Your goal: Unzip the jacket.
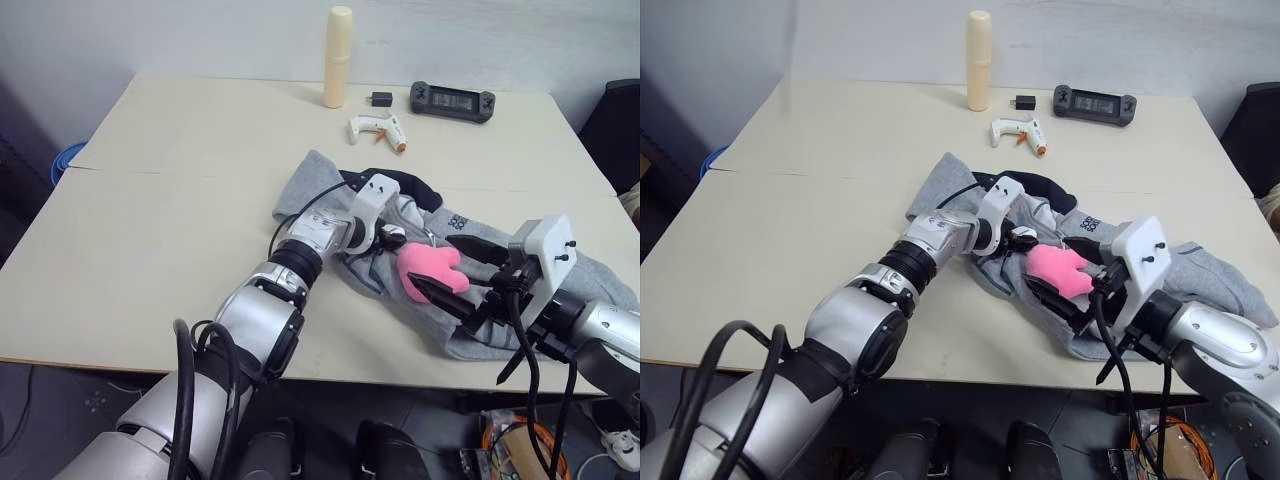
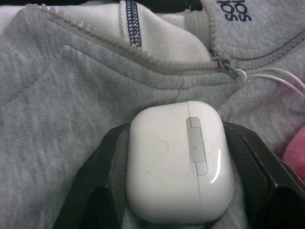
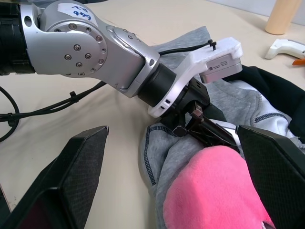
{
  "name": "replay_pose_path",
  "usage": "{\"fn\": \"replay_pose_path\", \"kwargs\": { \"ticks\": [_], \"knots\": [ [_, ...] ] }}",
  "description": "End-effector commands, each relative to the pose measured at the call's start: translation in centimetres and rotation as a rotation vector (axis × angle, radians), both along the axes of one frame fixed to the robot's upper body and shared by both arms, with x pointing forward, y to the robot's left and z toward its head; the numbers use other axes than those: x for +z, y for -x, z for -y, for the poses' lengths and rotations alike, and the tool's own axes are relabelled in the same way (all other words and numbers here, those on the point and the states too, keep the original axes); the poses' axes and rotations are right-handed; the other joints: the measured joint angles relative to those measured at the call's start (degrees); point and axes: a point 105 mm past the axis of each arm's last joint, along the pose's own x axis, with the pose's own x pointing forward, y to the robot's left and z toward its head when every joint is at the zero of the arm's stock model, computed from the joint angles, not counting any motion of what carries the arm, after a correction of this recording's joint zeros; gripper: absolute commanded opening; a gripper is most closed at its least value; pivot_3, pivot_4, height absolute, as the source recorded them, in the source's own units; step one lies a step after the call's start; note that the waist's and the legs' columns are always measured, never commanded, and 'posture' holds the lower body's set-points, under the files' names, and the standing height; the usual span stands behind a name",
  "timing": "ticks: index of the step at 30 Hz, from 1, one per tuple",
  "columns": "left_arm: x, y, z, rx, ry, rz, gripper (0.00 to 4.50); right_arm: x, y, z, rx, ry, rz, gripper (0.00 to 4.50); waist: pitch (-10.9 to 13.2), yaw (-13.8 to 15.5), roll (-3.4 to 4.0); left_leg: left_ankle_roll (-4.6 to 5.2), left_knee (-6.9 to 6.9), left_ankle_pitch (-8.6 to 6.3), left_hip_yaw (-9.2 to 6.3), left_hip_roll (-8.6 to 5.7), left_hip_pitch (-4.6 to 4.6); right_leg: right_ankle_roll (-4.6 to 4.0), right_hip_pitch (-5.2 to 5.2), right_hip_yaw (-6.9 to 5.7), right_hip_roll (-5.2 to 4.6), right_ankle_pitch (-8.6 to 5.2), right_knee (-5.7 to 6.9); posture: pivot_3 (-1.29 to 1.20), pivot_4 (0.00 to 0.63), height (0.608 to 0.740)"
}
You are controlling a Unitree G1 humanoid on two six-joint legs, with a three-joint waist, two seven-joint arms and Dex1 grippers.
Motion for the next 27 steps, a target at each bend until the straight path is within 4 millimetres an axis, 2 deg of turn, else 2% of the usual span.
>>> {"fn": "replay_pose_path", "kwargs": {
  "ticks": [1,4,7,9,14,15,16,20,27],
  "knots": [
    [0.9,0.2,0.6,-0.017,0.02,0.011,2.4,0.9,0.3,-0.2,0.007,0.001,0.051,4.5,0.0,0.0,0.0,0.0,0.0,0.0,0.0,0.0,0.0,0.0,0.0,0.0,0.0,0.0,0.0,0.0,0.15,0.74],
    [2.1,0.1,0.6,-0.04,0.05,0.055,2.4,0.9,0.3,-0.2,0.008,0.002,0.051,4.5,0.0,0.0,0.0,0.0,0.0,0.0,0.0,0.0,0.0,0.0,0.0,0.0,0.0,0.0,0.01,0.0,0.15,0.74],
    [5.3,-0.1,0.5,-0.056,0.197,0.114,2.4,0.8,0.2,-0.2,0.009,0.004,0.048,4.5,0.0,-0.06,0.0,0.0,0.0,0.0,0.0,0.0,-0.01,0.0,-0.01,0.0,0.01,0.0,0.05,0.0,0.15,0.74],
    [6.6,-0.2,-0.2,-0.044,0.282,0.094,2.4,0.8,0.1,-0.2,0.012,0.004,0.046,4.5,0.0,-0.14,0.0,-0.01,0.0,0.0,-0.01,0.01,-0.01,0.0,-0.01,0.03,0.0,0.0,0.06,0.0,0.15,0.74],
    [5.9,-0.5,-1.3,-0.008,0.273,0.07,2.4,0.9,-0.2,-0.4,0.028,0.005,0.048,4.5,0.0,-0.26,0.0,-0.01,0.0,0.01,0.0,0.01,0.0,0.0,0.01,0.01,0.04,0.0,0.14,0.0,0.15,0.74],
    [5.8,-0.5,-1.4,-0.003,0.272,0.066,3.11,0.9,-0.3,-0.5,0.029,0.005,0.049,4.5,0.0,-0.28,0.0,-0.01,0.0,0.01,0.0,0.0,0.0,0.0,0.01,-0.01,0.05,0.0,0.15,0.0,0.15,0.74],
    [5.7,-0.5,-1.4,0.001,0.272,0.064,3.29,0.9,-0.3,-0.5,0.03,0.005,0.05,4.5,0.0,-0.29,0.0,-0.01,0.0,0.01,0.0,0.0,0.0,0.0,0.01,-0.03,0.06,0.0,0.16,0.0,0.15,0.74],
    [4.9,-0.9,-1.5,0.021,0.183,0.103,4.49,1.0,-0.4,-0.4,0.032,0.008,0.051,4.5,0.0,-0.08,0.0,-0.01,0.0,0.01,0.01,0.0,-0.01,0.0,0.0,-0.06,0.07,0.0,0.16,0.0,0.15,0.74],
    [4.0,-1.2,-1.2,0.032,0.135,0.12,4.49,0.9,-0.2,-0.6,0.031,0.003,0.055,4.5,0.0,0.04,0.0,0.0,0.01,0.01,0.01,-0.02,0.0,0.02,0.02,-0.05,0.05,0.01,0.13,0.0,0.15,0.74]
  ]
}}
